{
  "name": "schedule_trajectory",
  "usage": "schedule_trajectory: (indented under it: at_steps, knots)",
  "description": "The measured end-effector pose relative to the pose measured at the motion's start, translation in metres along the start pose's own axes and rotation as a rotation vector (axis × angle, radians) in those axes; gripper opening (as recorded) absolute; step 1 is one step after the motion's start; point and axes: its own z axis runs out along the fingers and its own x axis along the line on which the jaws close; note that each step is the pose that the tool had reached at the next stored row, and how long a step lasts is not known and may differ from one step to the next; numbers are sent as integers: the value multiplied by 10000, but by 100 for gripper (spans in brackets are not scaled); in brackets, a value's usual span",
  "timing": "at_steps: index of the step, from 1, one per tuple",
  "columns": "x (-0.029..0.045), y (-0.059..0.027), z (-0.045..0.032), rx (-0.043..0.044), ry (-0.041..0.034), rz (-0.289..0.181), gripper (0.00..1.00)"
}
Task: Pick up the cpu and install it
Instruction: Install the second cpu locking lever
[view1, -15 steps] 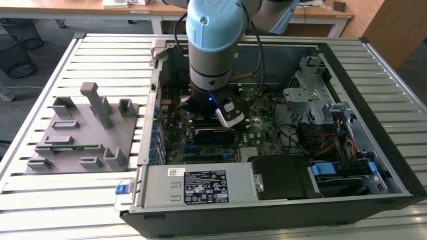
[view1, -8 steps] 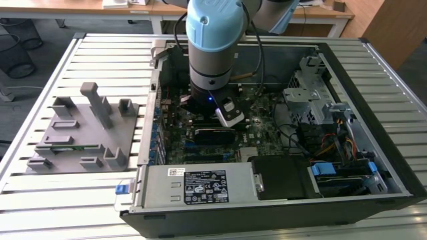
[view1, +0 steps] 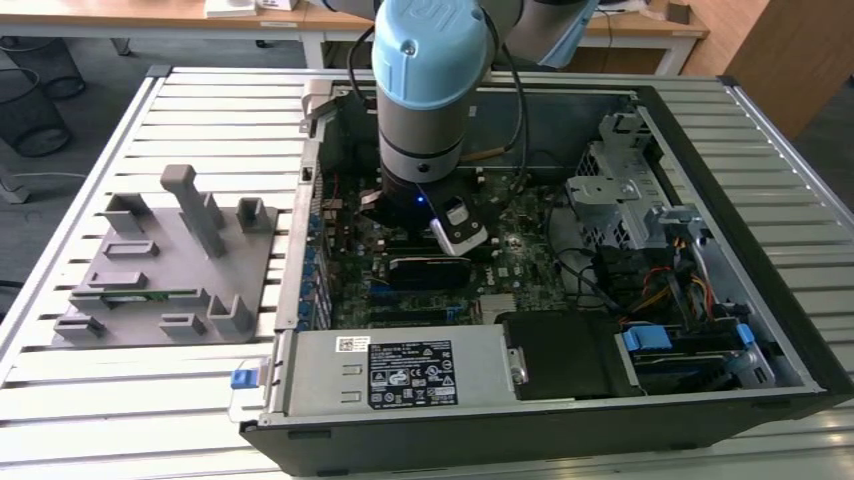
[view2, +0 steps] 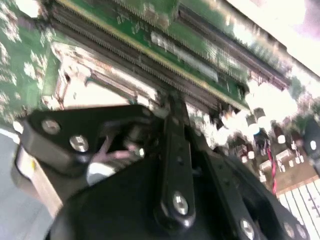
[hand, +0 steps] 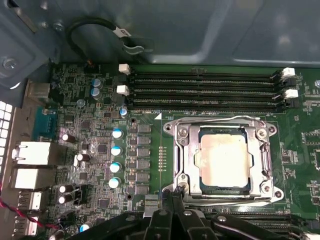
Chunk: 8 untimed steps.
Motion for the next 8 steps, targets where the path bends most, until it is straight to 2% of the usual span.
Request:
schedule_trajectory:
  at_steps: [8]
  knots:
    - [21,0,6,-15,-2,-2,11]
